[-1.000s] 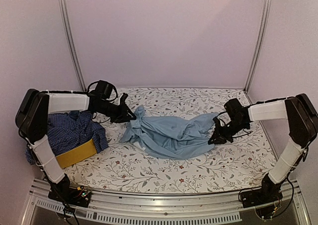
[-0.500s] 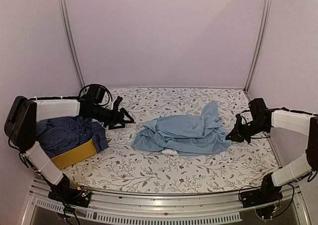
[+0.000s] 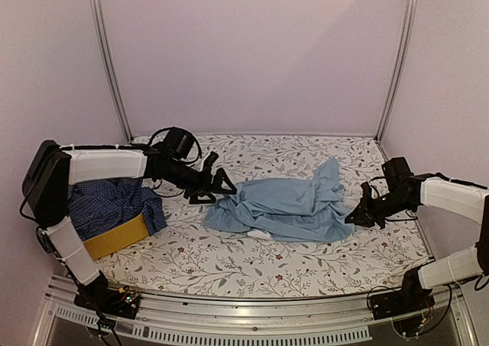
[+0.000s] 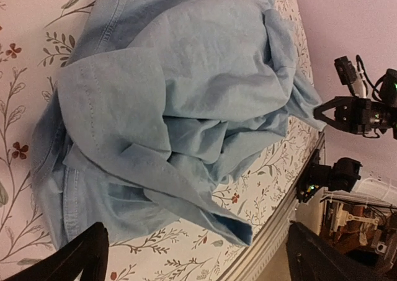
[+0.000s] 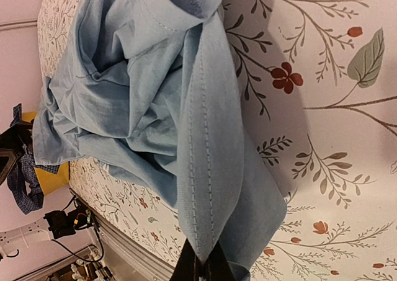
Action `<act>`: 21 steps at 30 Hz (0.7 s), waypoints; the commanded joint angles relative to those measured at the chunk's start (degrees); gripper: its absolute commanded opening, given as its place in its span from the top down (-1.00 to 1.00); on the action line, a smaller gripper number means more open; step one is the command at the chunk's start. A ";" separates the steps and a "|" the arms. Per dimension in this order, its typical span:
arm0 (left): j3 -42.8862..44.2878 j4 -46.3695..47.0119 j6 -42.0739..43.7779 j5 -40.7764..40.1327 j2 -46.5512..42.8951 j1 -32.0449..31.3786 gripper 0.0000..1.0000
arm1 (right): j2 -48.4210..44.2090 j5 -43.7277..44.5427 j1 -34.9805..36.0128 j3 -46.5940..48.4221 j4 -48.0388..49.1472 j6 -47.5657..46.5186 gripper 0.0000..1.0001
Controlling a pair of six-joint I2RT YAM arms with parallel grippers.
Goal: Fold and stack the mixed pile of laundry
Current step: Flatten out the crumpled T-shirt at the center of the board.
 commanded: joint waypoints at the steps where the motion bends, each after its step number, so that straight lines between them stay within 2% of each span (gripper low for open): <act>1: 5.03 -1.50 -2.78 -2.03 5.01 -2.59 -0.99 | -2.21 -0.64 0.58 -1.39 -1.03 0.86 1.00; 3: 7.42 -2.40 -3.13 -2.66 7.54 -3.53 -0.96 | -2.64 -0.63 0.60 -1.79 -1.31 1.02 1.00; 4: 8.44 -3.56 -3.52 -3.11 8.88 -3.72 -0.83 | -2.96 -0.56 0.58 -1.97 -1.39 1.09 1.00; 7: 9.77 -6.44 -4.76 -4.05 10.84 -3.39 -0.22 | -3.50 -0.37 0.58 -2.12 -1.57 1.28 1.00; 9: 10.21 -7.69 -5.00 -5.49 10.37 -2.98 0.01 | -3.73 -0.37 0.61 -1.86 -1.47 1.44 1.00; 13: 10.91 -8.19 -5.78 -5.95 8.32 0.24 0.90 | -3.37 0.22 0.62 -0.56 -0.53 1.90 1.00; 14: 11.20 -7.62 -5.92 -5.46 7.60 1.56 1.00 | -3.18 0.64 0.57 0.42 -0.27 2.00 1.00; 18: 17.39 -7.32 -3.99 -3.68 6.16 6.83 1.00 | 0.39 1.82 -1.96 7.70 -0.46 0.59 1.00; 21: 24.59 -7.38 -1.38 -3.24 5.03 9.71 1.00 | 2.97 2.27 -5.15 17.53 -2.61 -1.79 1.00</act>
